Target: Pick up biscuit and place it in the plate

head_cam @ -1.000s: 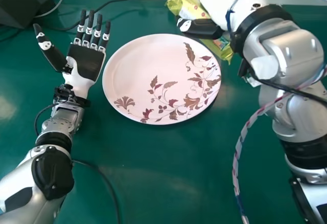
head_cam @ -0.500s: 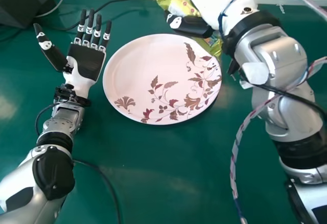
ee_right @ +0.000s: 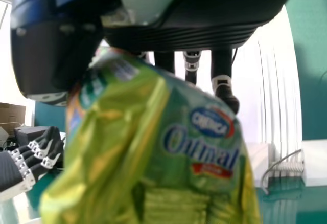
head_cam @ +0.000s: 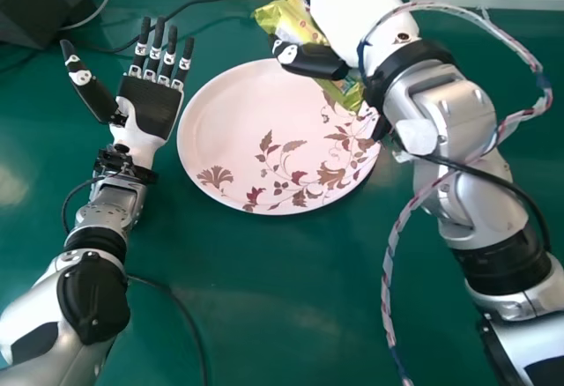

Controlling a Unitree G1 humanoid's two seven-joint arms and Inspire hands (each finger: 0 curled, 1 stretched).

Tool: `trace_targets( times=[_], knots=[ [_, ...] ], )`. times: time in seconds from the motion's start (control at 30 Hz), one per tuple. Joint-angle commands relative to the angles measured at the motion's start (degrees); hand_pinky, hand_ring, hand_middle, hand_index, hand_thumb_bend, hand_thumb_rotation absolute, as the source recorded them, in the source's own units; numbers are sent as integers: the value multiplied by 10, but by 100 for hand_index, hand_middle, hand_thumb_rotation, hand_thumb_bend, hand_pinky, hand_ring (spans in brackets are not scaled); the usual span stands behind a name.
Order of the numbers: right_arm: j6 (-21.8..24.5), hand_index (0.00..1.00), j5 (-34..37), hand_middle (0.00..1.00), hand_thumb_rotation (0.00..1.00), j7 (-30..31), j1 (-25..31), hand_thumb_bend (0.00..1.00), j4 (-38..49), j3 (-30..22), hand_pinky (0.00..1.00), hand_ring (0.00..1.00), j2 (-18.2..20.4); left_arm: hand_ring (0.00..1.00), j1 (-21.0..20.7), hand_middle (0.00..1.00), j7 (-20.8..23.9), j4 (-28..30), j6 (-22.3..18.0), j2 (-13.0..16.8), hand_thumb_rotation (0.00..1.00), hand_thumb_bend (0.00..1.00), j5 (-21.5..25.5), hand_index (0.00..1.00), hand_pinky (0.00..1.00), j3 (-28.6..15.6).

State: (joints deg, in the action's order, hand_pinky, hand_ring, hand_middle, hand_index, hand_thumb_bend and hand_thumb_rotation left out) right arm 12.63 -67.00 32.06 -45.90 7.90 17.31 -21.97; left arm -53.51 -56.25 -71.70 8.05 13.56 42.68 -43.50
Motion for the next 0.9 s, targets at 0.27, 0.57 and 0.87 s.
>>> trace_targets(
  times=[0.27,0.57,0.87],
  knots=[
    [-5,49,30,18,4,-56,6,51,-64,15,10,9,4,81,16,92,2,-15,7,-14,60,98,-11,100,88,1],
    [-27,49,42,17,4,-117,-3,51,-146,38,9,7,-1,78,16,90,-2,-15,5,-14,60,100,-12,97,88,1],
    [-24,49,54,14,4,-131,-9,51,-181,53,8,6,11,78,16,91,-5,-14,-3,-16,57,97,-17,96,88,5]
  ],
)
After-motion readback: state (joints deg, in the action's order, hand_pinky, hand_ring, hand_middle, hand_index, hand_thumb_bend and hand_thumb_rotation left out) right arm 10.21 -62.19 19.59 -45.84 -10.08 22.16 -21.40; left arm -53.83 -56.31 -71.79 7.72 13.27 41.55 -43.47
